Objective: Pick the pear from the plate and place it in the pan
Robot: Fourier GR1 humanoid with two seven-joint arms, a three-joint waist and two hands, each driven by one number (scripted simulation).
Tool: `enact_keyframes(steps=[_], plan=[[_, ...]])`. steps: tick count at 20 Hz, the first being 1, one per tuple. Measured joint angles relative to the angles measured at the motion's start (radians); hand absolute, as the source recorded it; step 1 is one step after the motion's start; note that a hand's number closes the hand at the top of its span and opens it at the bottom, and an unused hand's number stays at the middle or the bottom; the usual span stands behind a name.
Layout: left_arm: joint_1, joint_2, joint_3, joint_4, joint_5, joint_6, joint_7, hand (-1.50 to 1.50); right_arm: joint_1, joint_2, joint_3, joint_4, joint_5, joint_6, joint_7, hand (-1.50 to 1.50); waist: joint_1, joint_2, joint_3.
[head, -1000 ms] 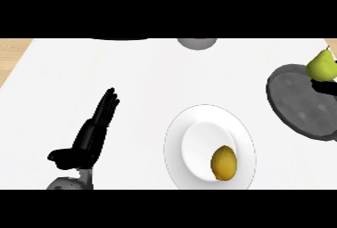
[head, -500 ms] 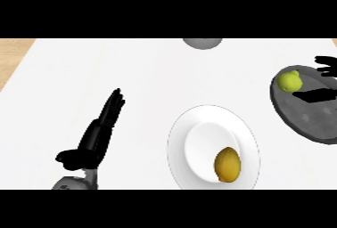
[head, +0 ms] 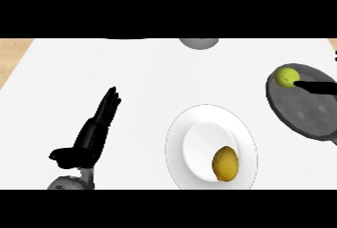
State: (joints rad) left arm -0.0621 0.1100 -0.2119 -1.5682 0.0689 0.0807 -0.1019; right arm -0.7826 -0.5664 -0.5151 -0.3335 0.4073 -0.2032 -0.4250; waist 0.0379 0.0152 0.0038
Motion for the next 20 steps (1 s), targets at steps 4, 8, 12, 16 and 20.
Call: enact_keyframes(steps=[4,8,12,16,20], plan=[[0.011,0.004,0.013,-0.003,0.007,-0.007,0.002,0.00,0.015,-0.048,-0.065,0.019,-0.082,0.105,-0.036,-1.50,-0.015,-0.006,-0.001],[0.032,0.004,0.018,-0.014,0.000,-0.002,-0.003,0.00,0.074,-0.102,-0.114,0.035,-0.155,0.266,-0.091,-1.50,-0.026,-0.010,-0.002],[0.050,0.007,0.026,-0.006,0.003,-0.014,-0.023,0.00,0.140,-0.146,-0.130,0.032,-0.204,0.447,-0.139,-1.50,-0.033,-0.013,-0.003],[0.069,-0.005,0.015,-0.032,-0.014,-0.001,-0.009,0.00,0.223,-0.174,-0.127,0.012,-0.235,0.580,-0.210,-1.50,-0.036,-0.014,-0.003],[0.040,-0.017,0.030,-0.003,-0.021,-0.002,-0.011,0.00,0.302,-0.181,-0.110,-0.029,-0.257,0.630,-0.257,-1.50,-0.037,-0.015,-0.003]])
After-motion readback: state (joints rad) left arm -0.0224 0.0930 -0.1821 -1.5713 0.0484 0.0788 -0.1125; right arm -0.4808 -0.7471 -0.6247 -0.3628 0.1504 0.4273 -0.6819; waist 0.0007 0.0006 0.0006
